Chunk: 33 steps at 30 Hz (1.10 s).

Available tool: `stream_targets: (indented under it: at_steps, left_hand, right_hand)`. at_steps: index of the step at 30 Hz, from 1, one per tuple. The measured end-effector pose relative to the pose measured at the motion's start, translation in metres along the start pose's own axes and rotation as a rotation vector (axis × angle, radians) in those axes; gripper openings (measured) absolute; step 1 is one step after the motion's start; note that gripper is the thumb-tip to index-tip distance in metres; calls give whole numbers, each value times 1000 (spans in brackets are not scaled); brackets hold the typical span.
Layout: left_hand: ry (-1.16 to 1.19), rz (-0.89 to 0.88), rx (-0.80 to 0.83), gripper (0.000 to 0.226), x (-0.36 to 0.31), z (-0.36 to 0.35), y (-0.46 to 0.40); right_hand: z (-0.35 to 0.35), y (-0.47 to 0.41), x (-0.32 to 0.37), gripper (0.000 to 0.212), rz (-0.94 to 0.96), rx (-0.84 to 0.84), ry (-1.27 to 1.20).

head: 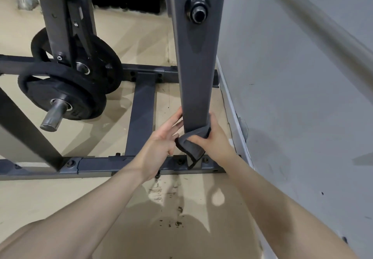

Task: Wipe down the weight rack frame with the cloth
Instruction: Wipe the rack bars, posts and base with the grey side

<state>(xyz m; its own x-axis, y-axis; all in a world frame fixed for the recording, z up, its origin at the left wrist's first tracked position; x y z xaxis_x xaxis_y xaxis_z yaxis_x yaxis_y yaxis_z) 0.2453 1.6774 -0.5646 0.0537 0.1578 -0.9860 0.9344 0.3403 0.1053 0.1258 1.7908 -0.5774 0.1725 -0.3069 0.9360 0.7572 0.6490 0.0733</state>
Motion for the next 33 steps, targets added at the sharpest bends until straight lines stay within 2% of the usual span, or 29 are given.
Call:
stream_targets:
  at_steps: [4, 7, 9, 11, 13, 17, 19, 24, 29, 33]
  left_hand:
    - [79, -12, -73, 95, 15, 7, -7]
    - [84, 40, -196, 82, 35, 4, -11]
    - [22, 108, -208, 78, 59, 0, -8]
    - [-15, 181, -180, 82, 79, -3, -6]
    - [-53, 191, -178, 85, 91, -6, -11]
    - [-16, 182, -221, 91, 97, -19, -17]
    - [11, 165, -215, 97, 107, -22, -19]
    - [54, 97, -205, 103, 116, -20, -22]
    - [98, 77, -224, 98, 129, -27, -19]
    - [87, 91, -215, 94, 133, -25, -17]
  right_hand:
    - [-4, -6, 0, 84, 145, -133, -67]
    - [-16, 0, -31, 87, 60, -121, -70]
    - [-22, 5, -52, 73, -8, -83, -70]
    - [-23, 9, -60, 62, -26, -54, -83]
    - [-20, 9, -64, 63, 4, -64, -102]
    - [-22, 4, -80, 82, 96, -105, -142]
    - [-30, 1, -104, 88, 63, -107, -168]
    - [-36, -2, -152, 84, -85, -4, -221]
    - [-42, 1, -151, 82, -57, -126, -248]
    - [-49, 4, -180, 86, -142, -99, -142]
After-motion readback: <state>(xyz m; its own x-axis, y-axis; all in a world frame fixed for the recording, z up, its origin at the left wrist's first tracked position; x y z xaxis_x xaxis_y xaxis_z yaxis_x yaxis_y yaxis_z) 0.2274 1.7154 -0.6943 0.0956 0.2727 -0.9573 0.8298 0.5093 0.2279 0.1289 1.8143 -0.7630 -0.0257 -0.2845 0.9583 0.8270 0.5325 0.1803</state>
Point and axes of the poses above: each hand's wrist, its own y-axis away from the middle knuckle, its own z-axis out of the back of the hand, x = y × z, the point moved 1 cm from there along -y, towards the middle knuckle, and after that the axes turned 5 degrees about -x, right-handed, at the moved point
